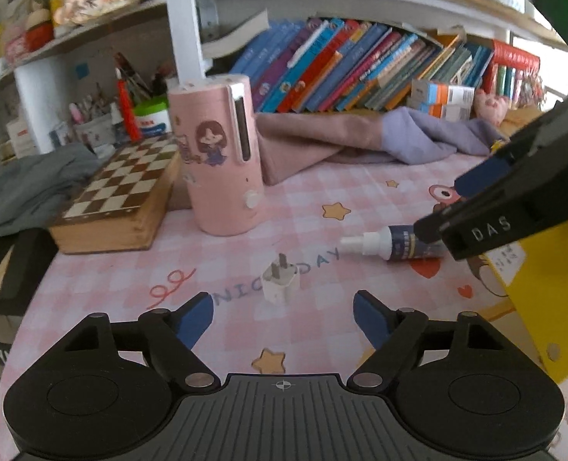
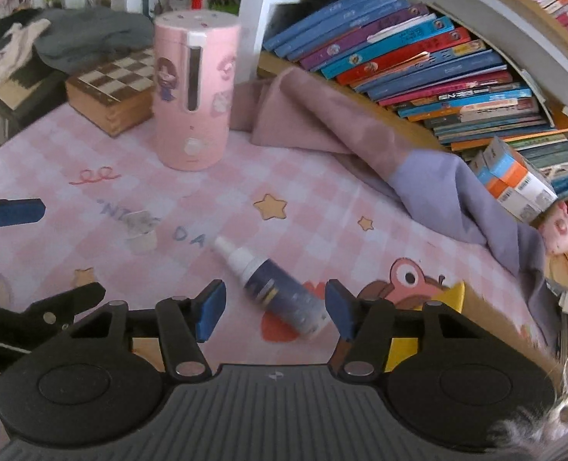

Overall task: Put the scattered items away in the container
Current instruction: 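Lower the left gripper onto the white plug while the right gripper approaches the spray bottle, then grasp the white plug with the left gripper while the right gripper grasps the navy spray bottle, then lift and carry the plug and spray bottle with both grippers toward the yellow box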

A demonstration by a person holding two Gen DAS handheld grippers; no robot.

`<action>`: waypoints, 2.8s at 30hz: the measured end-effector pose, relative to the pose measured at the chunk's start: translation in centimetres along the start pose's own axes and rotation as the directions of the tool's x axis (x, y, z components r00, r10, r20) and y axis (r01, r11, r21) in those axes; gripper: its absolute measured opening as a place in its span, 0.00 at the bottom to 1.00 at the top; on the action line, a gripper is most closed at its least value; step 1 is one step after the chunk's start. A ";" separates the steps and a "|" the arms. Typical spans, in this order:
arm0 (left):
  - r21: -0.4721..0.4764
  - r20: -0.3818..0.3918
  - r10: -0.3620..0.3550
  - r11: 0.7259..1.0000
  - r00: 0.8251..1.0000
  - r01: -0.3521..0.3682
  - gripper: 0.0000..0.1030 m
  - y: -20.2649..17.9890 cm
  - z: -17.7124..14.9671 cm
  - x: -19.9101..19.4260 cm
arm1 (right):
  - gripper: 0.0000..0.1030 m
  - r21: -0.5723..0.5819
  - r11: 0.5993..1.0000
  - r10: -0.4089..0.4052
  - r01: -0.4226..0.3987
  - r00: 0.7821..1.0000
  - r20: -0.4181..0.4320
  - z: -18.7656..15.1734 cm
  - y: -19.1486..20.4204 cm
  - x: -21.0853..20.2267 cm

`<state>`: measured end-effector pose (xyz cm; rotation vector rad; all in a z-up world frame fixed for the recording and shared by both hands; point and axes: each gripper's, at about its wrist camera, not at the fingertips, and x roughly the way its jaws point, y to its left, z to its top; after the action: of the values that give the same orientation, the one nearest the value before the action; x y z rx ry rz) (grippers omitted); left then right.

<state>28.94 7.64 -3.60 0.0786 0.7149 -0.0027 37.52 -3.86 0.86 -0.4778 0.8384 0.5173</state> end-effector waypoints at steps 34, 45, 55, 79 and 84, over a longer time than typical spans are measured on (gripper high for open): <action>-0.070 -0.100 -0.035 0.997 0.994 0.028 0.28 1.8 0.1 6.2 | 0.33 0.237 0.954 0.240 -0.182 0.939 -0.247 1.1 -1.7 7.8; -0.064 -0.081 -0.060 0.996 0.995 0.055 0.28 1.5 -1.0 3.1 | 0.40 0.170 0.976 0.176 -0.134 0.949 -0.261 -0.6 0.3 6.3; -0.069 -0.085 -0.055 0.996 0.995 0.049 0.28 2.0 -1.9 1.5 | 0.29 0.195 0.975 0.149 -0.108 0.967 -0.206 -1.3 0.6 4.8; -0.006 0.021 -0.112 0.994 0.994 0.112 0.28 0.9 -2.9 -9.8 | 0.30 0.264 0.947 0.170 -0.181 0.983 0.066 -6.2 3.3 -8.7; 0.010 0.048 -0.120 0.993 0.992 0.120 0.28 0.8 -3.7 -12.4 | 0.30 0.272 0.946 0.158 -0.179 0.983 0.096 -7.7 4.7 -10.7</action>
<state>17.18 8.37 1.78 0.0416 0.6701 -0.1220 24.28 -7.29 4.02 -0.1265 0.8703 0.5599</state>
